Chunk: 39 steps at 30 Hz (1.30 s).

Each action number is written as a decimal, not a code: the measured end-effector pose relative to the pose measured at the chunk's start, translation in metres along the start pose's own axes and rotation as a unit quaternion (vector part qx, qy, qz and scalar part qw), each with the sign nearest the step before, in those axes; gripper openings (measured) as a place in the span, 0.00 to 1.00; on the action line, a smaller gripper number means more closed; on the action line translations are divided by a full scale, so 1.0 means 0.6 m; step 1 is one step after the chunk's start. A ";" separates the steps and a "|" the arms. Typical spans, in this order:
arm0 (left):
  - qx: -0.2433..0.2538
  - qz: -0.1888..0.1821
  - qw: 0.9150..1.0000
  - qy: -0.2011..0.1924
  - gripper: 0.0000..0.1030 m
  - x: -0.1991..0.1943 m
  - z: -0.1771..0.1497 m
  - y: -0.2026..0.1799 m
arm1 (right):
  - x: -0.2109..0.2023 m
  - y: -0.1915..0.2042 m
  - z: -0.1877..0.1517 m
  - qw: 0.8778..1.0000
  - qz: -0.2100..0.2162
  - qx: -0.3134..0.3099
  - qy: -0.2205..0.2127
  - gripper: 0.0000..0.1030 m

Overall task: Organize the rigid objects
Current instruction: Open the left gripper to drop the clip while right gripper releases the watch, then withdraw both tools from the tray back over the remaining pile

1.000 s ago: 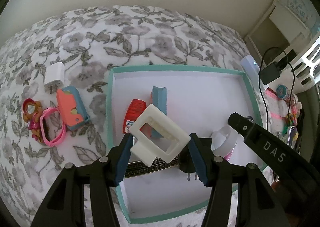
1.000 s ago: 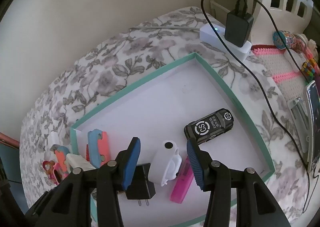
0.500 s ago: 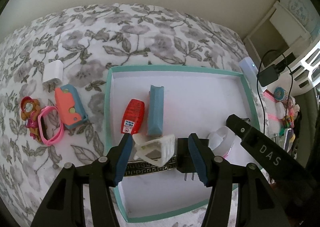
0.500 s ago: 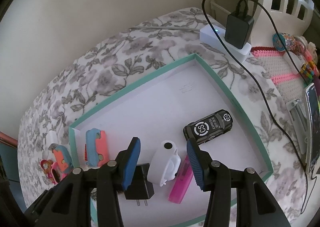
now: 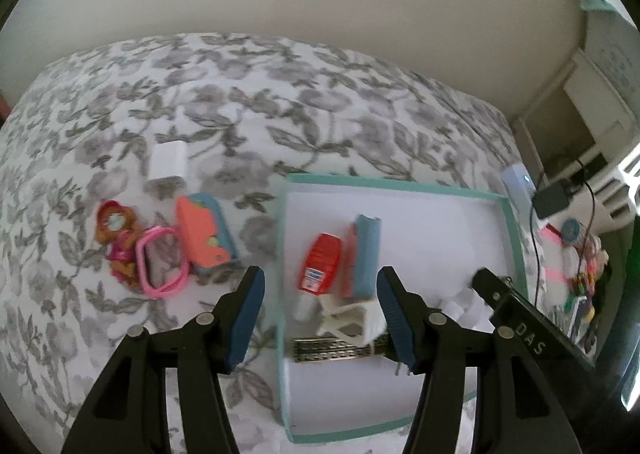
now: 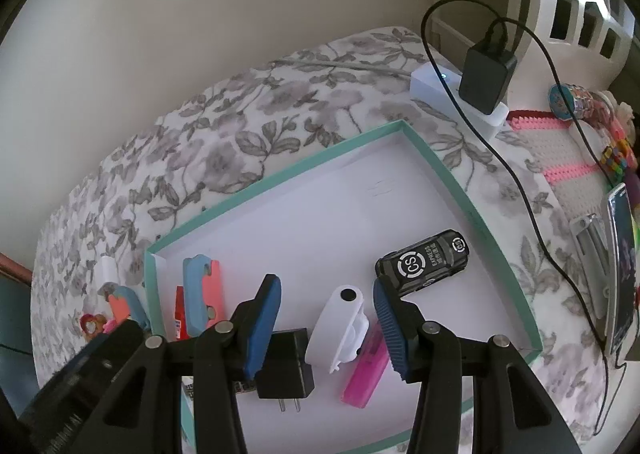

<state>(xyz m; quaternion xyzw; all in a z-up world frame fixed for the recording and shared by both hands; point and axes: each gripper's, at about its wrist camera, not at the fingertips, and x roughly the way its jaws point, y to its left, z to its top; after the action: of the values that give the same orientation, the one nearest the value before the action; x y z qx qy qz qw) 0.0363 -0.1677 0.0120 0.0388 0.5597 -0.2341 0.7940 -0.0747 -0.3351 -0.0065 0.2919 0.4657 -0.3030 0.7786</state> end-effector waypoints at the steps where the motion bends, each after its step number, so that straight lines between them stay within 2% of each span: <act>1: -0.003 0.005 1.000 0.000 0.58 0.000 0.001 0.005 | 0.000 0.002 0.000 1.000 -0.001 -0.002 0.000 0.50; 4: -0.015 0.021 1.000 0.002 0.62 0.003 0.004 0.019 | 0.002 0.007 -0.002 1.000 -0.003 -0.010 0.001 0.51; 5: -0.020 0.026 0.999 0.003 0.67 0.005 0.004 0.024 | 0.003 0.008 -0.002 1.000 -0.004 -0.012 0.001 0.53; 6: -0.028 0.033 0.999 0.004 0.72 0.006 0.004 0.030 | 0.003 0.011 -0.003 1.000 -0.006 -0.016 0.001 0.60; 8: -0.040 0.043 0.998 0.006 0.73 0.009 0.004 0.042 | 0.005 0.016 -0.004 1.000 -0.013 -0.023 0.000 0.68; 10: -0.049 0.053 0.997 0.004 0.74 0.010 0.005 0.052 | 0.006 0.019 -0.004 0.999 -0.016 -0.029 0.001 0.69; 14: -0.062 0.075 0.995 -0.004 0.76 0.008 0.005 0.069 | 0.007 0.022 -0.004 0.999 -0.025 -0.034 0.000 0.78; 17: -0.076 0.084 0.994 -0.008 0.91 0.006 0.006 0.082 | 0.009 0.023 -0.004 0.999 -0.024 -0.035 0.001 0.81; 23: -0.101 0.086 0.991 -0.013 0.91 0.001 0.009 0.106 | 0.009 0.027 -0.004 0.999 -0.029 -0.041 -0.005 1.00; 32: -0.126 0.076 0.989 -0.013 0.91 -0.001 0.011 0.128 | 0.001 0.031 0.000 0.998 -0.032 -0.043 -0.027 1.00; 39: -0.145 0.062 0.987 -0.014 0.91 -0.007 0.012 0.148 | -0.013 0.055 -0.002 0.995 -0.018 -0.074 -0.058 1.00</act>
<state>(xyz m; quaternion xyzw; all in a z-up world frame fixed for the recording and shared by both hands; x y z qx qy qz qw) 0.0783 -0.0901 0.0005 -0.0452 0.5733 -0.1017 0.8118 -0.0538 -0.3116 0.0059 0.2069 0.4460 -0.2980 0.8182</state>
